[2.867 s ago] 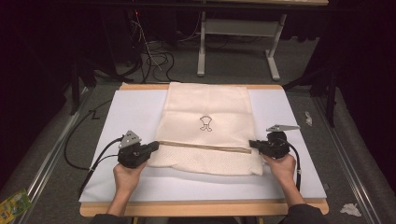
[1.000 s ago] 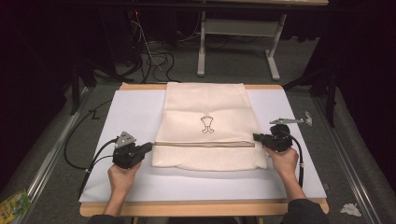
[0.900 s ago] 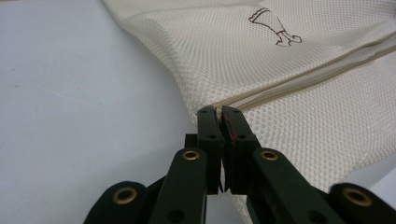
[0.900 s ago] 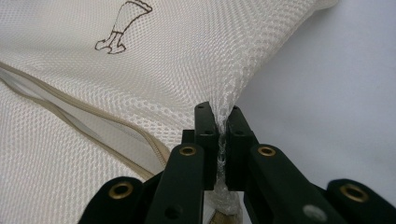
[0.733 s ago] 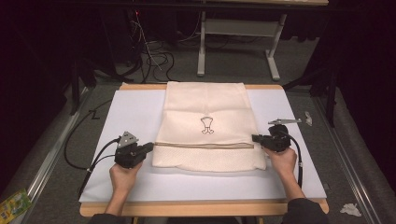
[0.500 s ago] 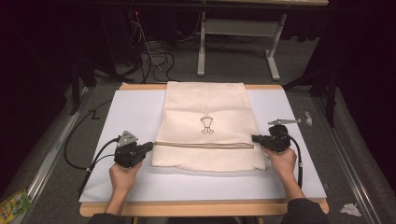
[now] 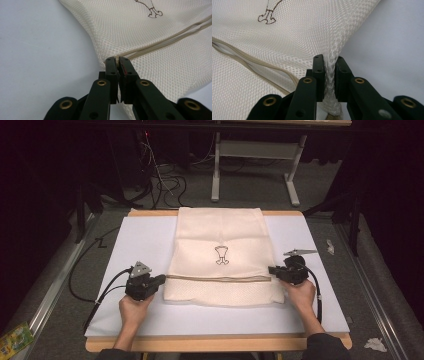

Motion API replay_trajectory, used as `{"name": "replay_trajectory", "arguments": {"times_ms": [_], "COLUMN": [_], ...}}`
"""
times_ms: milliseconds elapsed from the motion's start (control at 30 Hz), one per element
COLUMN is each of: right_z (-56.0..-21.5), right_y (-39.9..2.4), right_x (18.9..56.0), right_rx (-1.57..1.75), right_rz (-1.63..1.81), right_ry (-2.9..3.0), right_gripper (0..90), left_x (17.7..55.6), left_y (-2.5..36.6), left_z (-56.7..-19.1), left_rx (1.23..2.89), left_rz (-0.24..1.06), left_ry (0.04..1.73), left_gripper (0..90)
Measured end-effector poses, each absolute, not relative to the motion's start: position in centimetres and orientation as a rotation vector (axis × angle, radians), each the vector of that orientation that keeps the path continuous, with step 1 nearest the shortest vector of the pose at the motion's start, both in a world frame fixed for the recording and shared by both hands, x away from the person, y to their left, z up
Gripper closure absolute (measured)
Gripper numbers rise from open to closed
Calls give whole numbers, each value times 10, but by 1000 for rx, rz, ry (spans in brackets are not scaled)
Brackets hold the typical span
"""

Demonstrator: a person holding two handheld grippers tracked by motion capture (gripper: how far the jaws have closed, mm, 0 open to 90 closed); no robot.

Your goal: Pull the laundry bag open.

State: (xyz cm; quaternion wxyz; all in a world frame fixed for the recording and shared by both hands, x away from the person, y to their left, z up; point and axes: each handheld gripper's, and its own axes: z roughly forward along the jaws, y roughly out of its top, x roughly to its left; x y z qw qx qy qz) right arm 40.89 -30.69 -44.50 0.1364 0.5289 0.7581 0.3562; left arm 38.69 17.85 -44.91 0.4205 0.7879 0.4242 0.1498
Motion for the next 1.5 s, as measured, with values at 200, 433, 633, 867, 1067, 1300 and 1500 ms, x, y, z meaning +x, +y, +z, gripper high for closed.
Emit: {"name": "replay_trajectory", "arguments": {"times_ms": [200,433,633,867,1067,1300,1500], "right_z": [-447,-450,-447,-442,-430,-420,-413], "right_y": [-306,-307,-305,-305,-308,-316,-325], "right_x": [409,407,405,400,393,384,377], "right_rx": [1534,1529,1506,1480,1452,1433,1448], "right_rz": [1012,1020,1019,995,1039,1114,1146], "right_ry": [2200,2193,2190,2167,2146,2097,2054], "right_gripper": [794,726,622,530,525,526,526], "left_x": [387,388,388,386,382,380,377], "left_y": [176,174,174,175,181,186,191], "left_z": [-453,-455,-455,-452,-444,-436,-429], "left_rx": [2003,2010,2010,1988,1951,1913,1882], "left_rz": [376,367,351,357,389,410,430], "left_ry": [1064,1066,1056,1043,1030,1019,1012], "left_gripper": [864,859,849,770,713,673,663]}}
